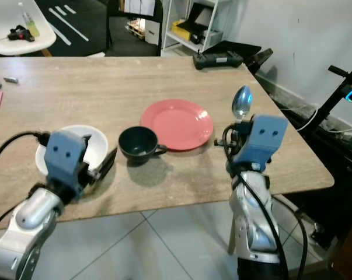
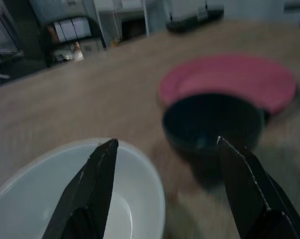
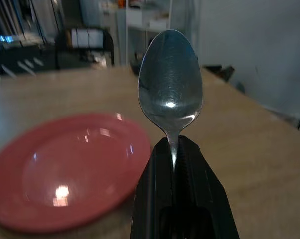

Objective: Setting the table

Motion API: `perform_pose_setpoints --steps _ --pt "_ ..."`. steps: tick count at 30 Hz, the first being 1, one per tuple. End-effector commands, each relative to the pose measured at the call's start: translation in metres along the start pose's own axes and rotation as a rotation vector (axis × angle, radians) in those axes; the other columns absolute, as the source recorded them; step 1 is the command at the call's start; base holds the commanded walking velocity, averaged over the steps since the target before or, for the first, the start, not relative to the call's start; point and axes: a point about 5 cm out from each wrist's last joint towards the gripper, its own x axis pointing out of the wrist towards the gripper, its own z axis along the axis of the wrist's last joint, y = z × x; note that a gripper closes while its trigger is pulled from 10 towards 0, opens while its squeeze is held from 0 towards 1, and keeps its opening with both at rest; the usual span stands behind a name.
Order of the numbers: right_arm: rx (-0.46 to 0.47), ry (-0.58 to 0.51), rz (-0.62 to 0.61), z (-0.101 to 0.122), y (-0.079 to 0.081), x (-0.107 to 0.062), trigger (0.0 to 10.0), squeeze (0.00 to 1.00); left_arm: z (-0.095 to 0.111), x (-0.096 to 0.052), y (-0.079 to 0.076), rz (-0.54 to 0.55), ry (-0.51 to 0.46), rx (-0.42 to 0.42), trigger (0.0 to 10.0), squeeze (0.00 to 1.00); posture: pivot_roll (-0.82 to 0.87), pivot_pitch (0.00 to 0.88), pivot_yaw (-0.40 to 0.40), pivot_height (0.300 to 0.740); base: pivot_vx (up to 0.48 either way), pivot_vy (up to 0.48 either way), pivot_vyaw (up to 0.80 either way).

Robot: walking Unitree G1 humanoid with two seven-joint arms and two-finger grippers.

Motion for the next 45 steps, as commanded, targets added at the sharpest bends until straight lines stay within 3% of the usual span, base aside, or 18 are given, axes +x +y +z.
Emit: perform_pose_setpoints --steps 1,7,27,45 --pt "-0.015 0.015 0.004 -0.0067 0.0002 -0.0032 10.0 0.00 -0.0061 -0.0029 -0.0029 -0.003 0.021 0.007 10.0 0.00 0.00 0.062 0.040 0.740 0.000 0.000 0.00" --pt "-0.015 0.019 0.010 -0.0085 0.0014 -0.0005 10.0 0.00 -0.0058 -0.0006 -0.0007 0.039 0.020 -0.059 10.0 0.00 0.00 0.059 0.039 0.740 0.000 0.000 0.00" --pt "-0.020 0.008 0.007 -0.0090 -0.0001 0.0015 10.0 0.00 -0.0082 0.0025 0.0014 0.064 0.020 -0.067 10.0 0.00 0.00 0.050 0.037 0.740 0.000 0.000 0.00" --pt "-0.022 0.007 0.002 -0.0089 -0.0019 0.0009 10.0 0.00 -0.0083 0.0028 0.0007 0.067 0.023 -0.066 10.0 0.00 0.00 0.056 0.037 0.740 -0.327 0.000 0.00"
